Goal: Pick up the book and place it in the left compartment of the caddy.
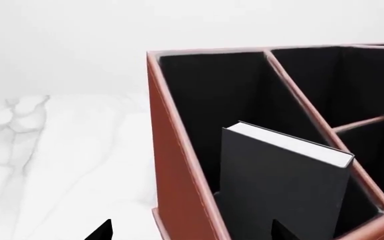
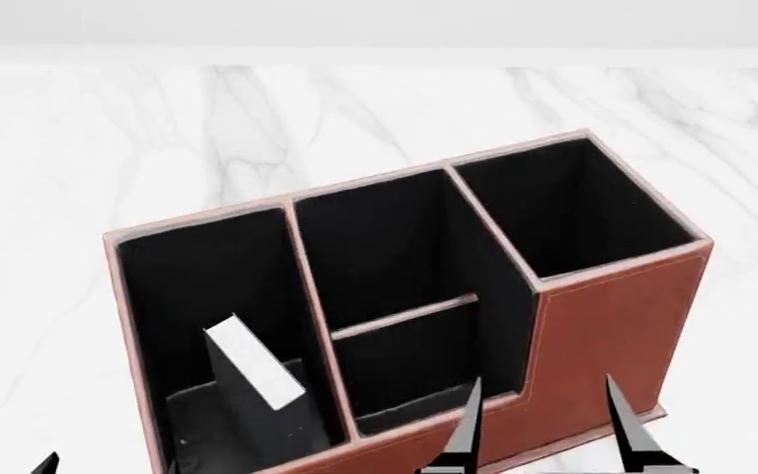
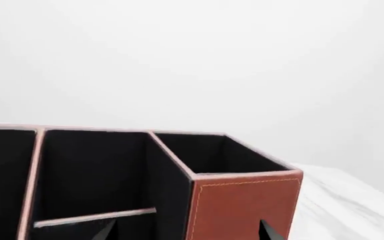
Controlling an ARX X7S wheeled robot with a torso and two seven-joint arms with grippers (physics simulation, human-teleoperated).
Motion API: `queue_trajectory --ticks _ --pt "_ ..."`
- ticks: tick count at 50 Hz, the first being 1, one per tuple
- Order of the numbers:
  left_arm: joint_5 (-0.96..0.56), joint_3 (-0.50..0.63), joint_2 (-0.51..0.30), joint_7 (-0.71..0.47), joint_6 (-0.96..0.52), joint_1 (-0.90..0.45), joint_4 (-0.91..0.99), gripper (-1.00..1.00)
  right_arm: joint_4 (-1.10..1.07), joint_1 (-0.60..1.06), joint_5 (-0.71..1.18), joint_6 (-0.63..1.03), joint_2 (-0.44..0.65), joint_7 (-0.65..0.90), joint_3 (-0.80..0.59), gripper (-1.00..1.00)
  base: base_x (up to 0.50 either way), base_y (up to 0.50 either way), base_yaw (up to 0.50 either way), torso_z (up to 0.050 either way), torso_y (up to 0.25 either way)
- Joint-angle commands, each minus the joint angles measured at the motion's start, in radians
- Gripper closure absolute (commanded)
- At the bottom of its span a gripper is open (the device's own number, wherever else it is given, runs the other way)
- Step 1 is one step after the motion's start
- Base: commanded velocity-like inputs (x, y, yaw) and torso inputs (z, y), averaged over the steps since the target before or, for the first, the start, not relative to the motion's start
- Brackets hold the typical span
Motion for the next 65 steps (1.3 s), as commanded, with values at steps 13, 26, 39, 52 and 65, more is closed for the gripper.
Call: queue_trajectory --ticks 13,26,39,52,65 --pt "0.016 -0.020 0.015 0.016 -0.007 0.005 0.019 -1.00 -0.004 -0.049 -0.054 0.024 -0.024 0.024 0.017 -1.00 0.00 0.00 0.00 0.000 0.000" --pt "-0.067 -0.065 -0.033 -0.059 -0.220 -0.067 0.236 -1.00 -0.127 0.032 -0.038 0.128 0.021 0.045 0.039 -1.00 0.00 0.00 0.00 0.000 0.000" --pt "-0.137 -0.113 -0.066 -0.148 -0.483 -0.281 0.486 -1.00 -0.352 0.277 0.079 0.392 0.082 0.053 0.107 -1.00 0.00 0.00 0.00 0.000 0.000" --pt "-0.207 -0.146 -0.061 -0.208 -0.657 -0.485 0.598 -1.00 -0.430 0.477 0.209 0.562 0.083 0.054 0.185 -1.00 0.00 0.00 0.00 0.000 0.000" --pt "-0.279 -0.169 -0.049 -0.254 -0.804 -0.684 0.673 -1.00 -0.457 0.613 0.291 0.675 0.056 0.057 0.231 -1.00 0.00 0.00 0.00 0.000 0.000"
